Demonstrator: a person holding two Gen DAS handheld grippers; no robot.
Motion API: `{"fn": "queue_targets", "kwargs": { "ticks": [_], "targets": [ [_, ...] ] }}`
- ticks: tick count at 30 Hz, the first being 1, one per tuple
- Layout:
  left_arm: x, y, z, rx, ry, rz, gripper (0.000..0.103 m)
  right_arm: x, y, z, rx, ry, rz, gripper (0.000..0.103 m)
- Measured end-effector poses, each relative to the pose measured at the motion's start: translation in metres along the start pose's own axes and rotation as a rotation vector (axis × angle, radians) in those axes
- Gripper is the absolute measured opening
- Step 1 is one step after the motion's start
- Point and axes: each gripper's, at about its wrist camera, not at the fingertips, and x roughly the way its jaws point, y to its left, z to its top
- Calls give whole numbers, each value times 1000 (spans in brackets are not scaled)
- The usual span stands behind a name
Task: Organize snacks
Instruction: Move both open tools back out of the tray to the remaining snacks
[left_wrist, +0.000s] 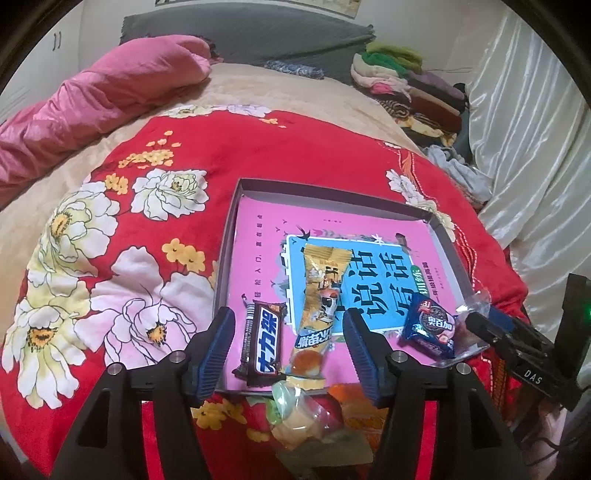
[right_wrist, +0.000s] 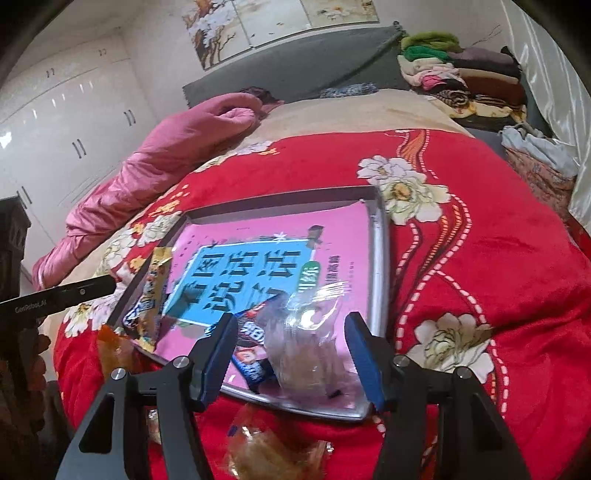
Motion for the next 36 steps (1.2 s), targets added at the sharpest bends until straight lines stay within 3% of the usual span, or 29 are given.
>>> {"fn": "queue_targets", "kwargs": {
  "ticks": [13,24,36],
  "targets": [
    [-23,-6,1,8,-28,-16,75,-18,4,5,-11,-78,20,63],
    [-40,-4,0,3,-37,-24,76,-38,15,10,-60,-171,33,69],
    [-49,3,-10,6,-27,-14,77,-41,20,10,-81,-178,44,71]
  ]
}}
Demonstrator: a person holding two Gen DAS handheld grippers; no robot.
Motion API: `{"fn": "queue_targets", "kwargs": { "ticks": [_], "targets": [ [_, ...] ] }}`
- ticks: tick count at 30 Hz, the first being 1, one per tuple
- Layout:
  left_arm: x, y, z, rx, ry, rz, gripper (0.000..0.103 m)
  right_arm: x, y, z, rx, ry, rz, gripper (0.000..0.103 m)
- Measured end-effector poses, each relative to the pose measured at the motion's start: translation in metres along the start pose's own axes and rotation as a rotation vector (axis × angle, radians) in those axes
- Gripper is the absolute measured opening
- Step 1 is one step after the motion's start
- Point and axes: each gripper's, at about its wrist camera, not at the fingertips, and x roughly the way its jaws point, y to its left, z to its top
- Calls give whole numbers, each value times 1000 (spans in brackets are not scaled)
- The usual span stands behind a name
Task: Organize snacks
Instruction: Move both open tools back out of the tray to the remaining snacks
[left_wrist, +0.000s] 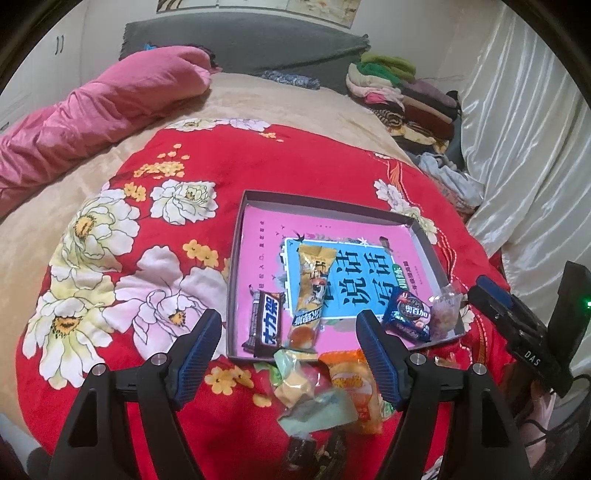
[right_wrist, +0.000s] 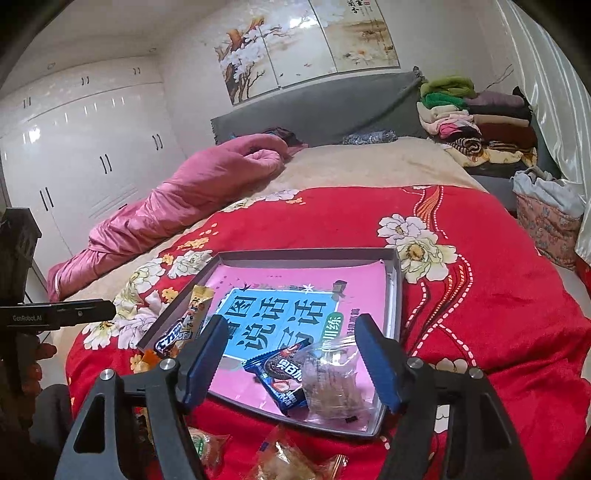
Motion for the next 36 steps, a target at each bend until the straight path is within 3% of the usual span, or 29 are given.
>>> {"fn": "queue_targets", "kwargs": {
  "ticks": [24,36],
  "targets": [
    [-14,15,-22,-14,44,13,77,-14,17,-13,-47,0,15,71],
    [-16,3,-42,42,80,6,77,-14,34,-25,-91,33,29,71]
  ]
}}
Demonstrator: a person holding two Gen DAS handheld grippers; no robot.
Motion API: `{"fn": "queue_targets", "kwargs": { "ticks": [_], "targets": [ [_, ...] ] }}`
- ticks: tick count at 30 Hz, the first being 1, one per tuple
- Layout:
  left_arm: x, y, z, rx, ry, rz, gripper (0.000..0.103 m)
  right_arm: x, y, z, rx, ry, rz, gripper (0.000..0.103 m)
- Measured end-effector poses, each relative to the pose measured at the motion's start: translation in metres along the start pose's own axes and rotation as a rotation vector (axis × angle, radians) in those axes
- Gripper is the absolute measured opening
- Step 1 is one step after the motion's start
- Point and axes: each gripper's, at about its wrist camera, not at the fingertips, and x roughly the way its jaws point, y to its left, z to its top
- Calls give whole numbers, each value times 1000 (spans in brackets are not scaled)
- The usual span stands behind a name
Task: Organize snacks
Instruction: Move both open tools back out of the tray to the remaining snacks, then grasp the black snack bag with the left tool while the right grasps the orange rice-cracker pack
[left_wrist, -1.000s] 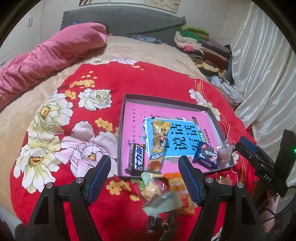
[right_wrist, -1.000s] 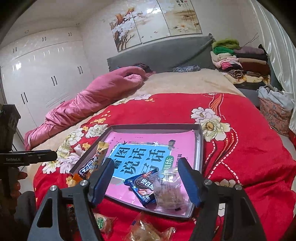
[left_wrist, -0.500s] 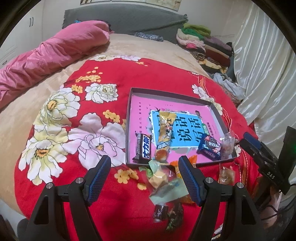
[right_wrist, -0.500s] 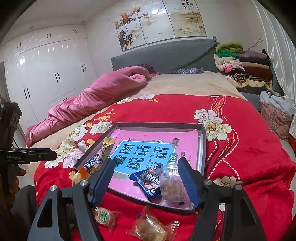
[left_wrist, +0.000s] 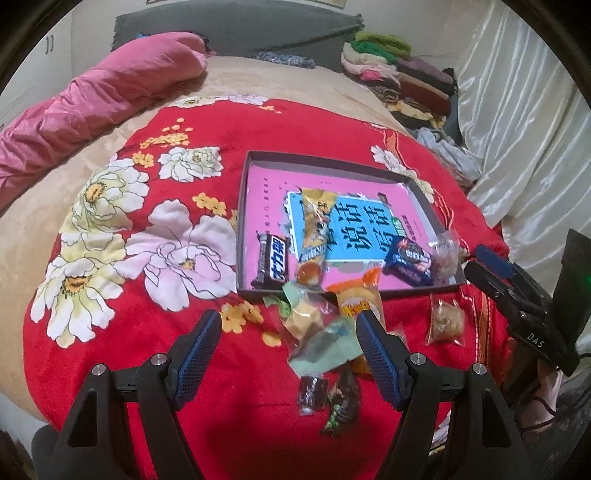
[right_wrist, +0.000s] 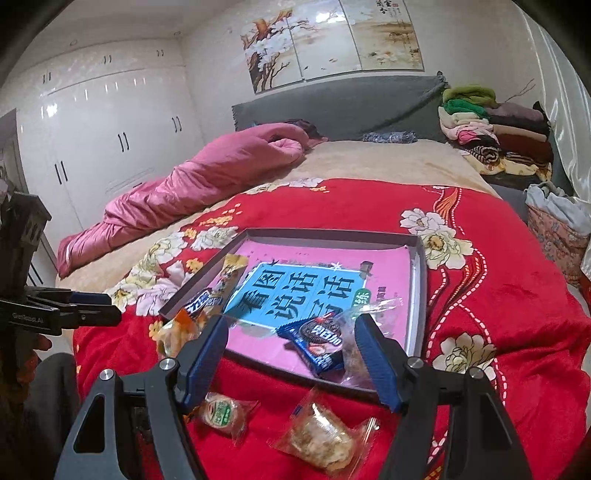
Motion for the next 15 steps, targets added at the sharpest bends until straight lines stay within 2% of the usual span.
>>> {"fn": "queue_targets", "kwargs": {
  "ticks": [15],
  "targets": [
    [5,-4,-13,15,39,-12,77,6,24,-10,-22,46,54,71]
  ]
}}
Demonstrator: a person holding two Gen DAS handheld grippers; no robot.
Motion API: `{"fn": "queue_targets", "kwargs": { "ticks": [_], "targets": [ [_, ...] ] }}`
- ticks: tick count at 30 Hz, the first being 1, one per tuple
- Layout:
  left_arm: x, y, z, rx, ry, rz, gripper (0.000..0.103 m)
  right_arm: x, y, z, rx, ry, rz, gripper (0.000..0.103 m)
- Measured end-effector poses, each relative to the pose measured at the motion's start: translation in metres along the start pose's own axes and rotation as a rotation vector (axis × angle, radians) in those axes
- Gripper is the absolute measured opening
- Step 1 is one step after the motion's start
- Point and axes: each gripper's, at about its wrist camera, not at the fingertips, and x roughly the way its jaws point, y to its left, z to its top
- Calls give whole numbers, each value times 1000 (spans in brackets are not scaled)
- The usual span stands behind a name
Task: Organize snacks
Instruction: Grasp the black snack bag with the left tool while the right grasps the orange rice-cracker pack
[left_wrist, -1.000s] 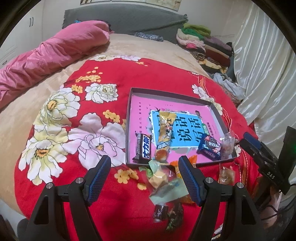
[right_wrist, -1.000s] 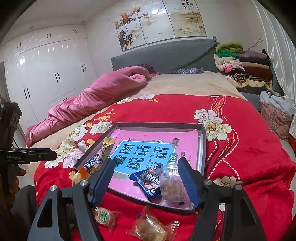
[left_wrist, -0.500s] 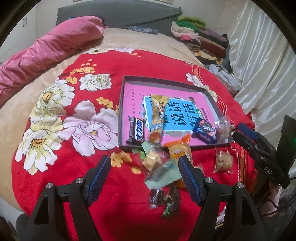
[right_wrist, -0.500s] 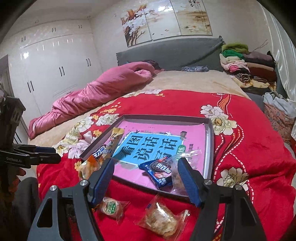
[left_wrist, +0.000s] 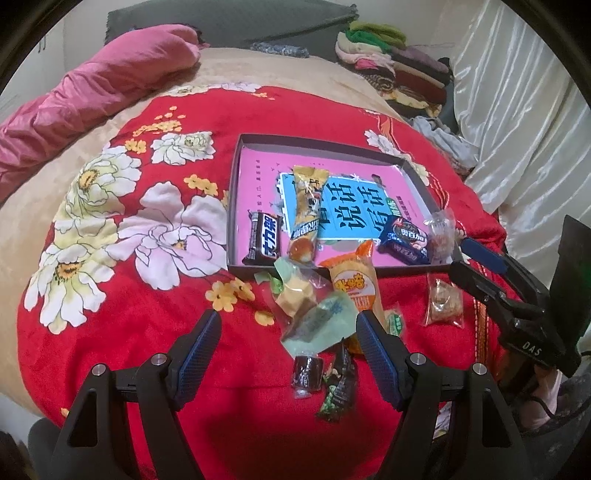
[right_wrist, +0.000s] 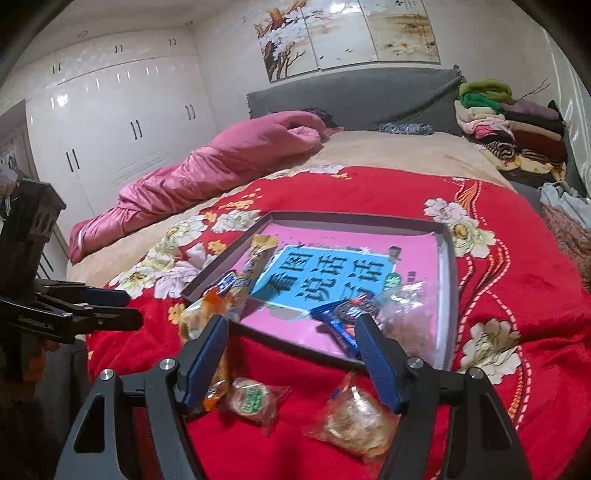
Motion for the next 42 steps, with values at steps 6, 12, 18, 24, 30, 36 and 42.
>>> {"fn": "queue_targets", "kwargs": {
  "ticks": [6,12,18,24,30,36,42],
  "targets": [
    [2,-2,-4,9,12,-2,77,6,14,-5,-33,31,10,71],
    [5,-3,-8,14,27,-6,77,9,20,-9,-48,53,7,71],
    [9,-10,-15,34,48,-18,77,8,20,-13,-31,68,7,71],
    [13,-30,-31,128,64,1,76,12,19,-15,-23,87,11,71],
    [25,-41,-45,176,108,-3,77,17,20,-16,-15,101,35,71],
    [33,-44,-50,190,128,-21,62,27,26,-18,-27,130,82,71],
    [41,-46,-52,199,149,-47,48,37,37,-21,-68,162,131,70]
  ]
}}
